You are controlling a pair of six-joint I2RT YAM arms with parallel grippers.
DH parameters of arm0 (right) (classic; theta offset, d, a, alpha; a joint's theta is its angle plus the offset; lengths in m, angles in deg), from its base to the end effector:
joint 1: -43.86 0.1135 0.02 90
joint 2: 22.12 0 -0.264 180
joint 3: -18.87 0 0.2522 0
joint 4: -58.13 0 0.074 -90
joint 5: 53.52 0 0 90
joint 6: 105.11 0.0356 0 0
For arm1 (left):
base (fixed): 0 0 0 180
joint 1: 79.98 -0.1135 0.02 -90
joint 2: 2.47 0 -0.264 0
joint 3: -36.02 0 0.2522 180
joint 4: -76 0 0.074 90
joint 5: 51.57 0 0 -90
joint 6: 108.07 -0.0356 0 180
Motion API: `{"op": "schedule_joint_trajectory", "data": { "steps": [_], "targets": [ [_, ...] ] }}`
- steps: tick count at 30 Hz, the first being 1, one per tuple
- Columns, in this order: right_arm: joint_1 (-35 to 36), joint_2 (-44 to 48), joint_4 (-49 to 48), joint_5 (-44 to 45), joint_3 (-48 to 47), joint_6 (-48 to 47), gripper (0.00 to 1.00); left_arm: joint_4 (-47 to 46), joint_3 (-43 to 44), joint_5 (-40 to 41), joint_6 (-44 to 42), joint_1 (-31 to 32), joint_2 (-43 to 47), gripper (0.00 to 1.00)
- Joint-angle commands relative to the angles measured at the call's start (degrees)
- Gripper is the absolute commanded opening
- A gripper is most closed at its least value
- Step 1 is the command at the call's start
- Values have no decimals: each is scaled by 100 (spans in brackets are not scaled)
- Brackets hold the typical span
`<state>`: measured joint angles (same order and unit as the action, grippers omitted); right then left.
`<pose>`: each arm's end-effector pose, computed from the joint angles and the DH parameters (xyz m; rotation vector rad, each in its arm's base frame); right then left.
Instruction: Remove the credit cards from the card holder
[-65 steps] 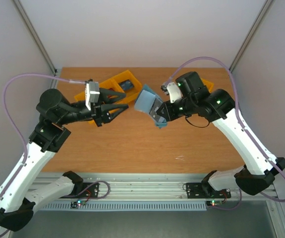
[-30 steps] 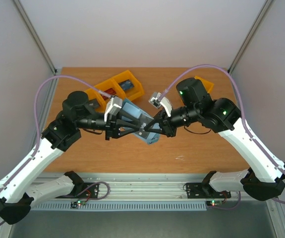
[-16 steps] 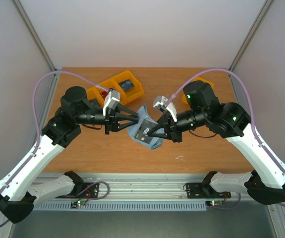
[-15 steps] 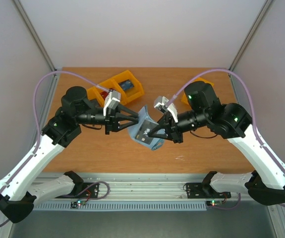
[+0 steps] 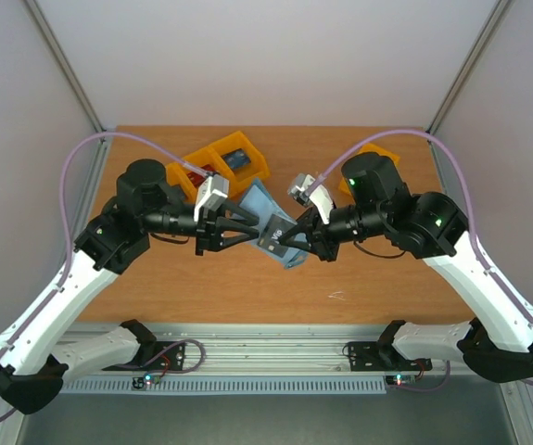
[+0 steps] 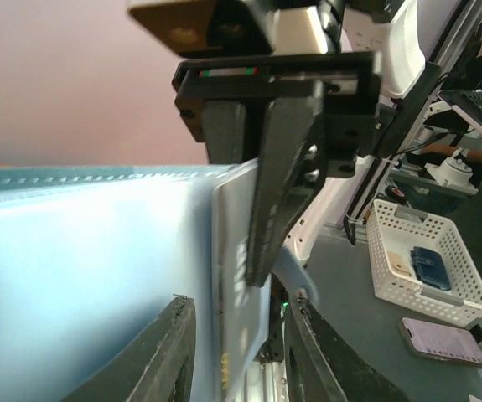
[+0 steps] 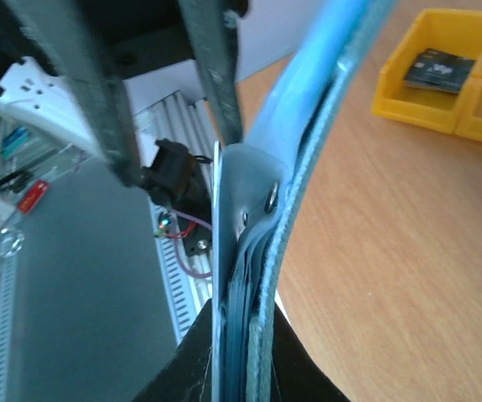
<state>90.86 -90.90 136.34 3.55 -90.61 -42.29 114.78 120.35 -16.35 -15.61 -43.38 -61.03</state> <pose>0.1209 0.1580 0.4608 -1.5844 1.5634 0.8282 0.1444 -0.1435 0.4271 1.2082 1.4676 -1.3255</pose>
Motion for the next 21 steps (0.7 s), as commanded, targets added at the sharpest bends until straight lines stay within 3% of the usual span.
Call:
{"op": "schedule_joint_trajectory", "data": {
  "steps": [1, 6, 11, 14, 21],
  "targets": [
    [37, -101, -208, 688, -147, 197, 1, 451, 448, 244, -657, -75, -32, 33],
    [39, -222, -79, 1156, -220, 394, 1, 705, 891, 502, -1259, -204, -49, 36],
    [38, -256, -71, 1192, -267, 516, 1, 790, 728, -242, -1573, 109, -59, 29],
    [36, -257, -82, 1118, -301, 542, 1, 611, 385, 56, -1409, 420, -94, 28],
    [37, -242, -58, 930, -326, 542, 1, 303, 307, 1217, -855, 431, -241, 26]
  ]
}}
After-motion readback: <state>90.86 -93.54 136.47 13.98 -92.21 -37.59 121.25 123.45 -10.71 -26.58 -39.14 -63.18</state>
